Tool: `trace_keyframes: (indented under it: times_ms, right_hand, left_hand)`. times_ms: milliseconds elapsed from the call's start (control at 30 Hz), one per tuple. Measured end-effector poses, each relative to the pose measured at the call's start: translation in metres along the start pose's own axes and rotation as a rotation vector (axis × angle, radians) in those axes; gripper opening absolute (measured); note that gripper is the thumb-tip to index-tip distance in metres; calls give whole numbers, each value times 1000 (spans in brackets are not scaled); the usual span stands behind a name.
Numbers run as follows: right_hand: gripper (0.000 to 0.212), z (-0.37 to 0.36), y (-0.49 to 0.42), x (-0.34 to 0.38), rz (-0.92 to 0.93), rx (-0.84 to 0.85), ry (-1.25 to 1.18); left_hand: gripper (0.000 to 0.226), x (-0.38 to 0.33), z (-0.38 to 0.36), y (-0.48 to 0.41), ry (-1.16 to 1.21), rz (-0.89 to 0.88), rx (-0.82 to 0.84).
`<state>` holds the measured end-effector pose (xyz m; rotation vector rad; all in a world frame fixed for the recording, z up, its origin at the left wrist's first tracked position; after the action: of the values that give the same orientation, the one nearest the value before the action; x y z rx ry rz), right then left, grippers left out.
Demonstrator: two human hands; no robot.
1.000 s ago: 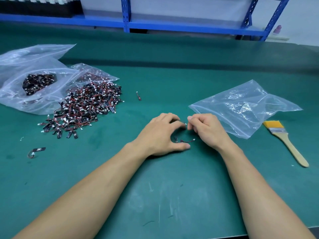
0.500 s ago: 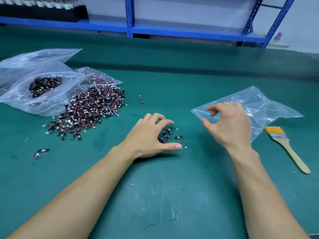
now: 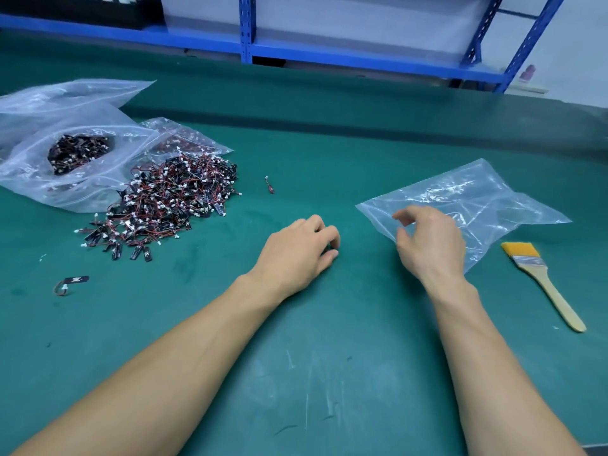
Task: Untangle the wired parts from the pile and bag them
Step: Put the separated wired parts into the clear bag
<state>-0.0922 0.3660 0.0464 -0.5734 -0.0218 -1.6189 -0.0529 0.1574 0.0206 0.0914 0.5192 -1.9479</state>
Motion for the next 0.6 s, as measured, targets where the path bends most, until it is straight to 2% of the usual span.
trace_keyframes:
  times_ms: [167,267,367,500,600]
  right_hand:
    - [18,-4,13,28,185,-3,-250]
    - [14,0,15,34,209,-33,-380]
    - [11,0,16,35,171,3,-483]
    - [9,3,16,36,111,36,-594]
    - [9,6,17,38,94,32,-626]
  left_hand:
    - [25,9,6,-2,-159,19,35]
    - [27,16,9,0,-189,71,33]
    - [20,19,14,2,-45,78,-9]
    - [14,1,23,0,303,185,-206]
    - [20,-19,10,-13,405,330,-166]
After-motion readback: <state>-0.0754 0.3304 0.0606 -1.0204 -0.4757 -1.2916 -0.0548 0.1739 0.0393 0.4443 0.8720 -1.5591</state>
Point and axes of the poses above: each hand's wrist, its own y-axis away from the middle knuckle, its own z-axis out of the back of the hand, x = y × z, the point moved 5 cm from there along -y, towards the middle knuckle, and after that the axes turned 4 degrees about -z, right-handed, at the moved point
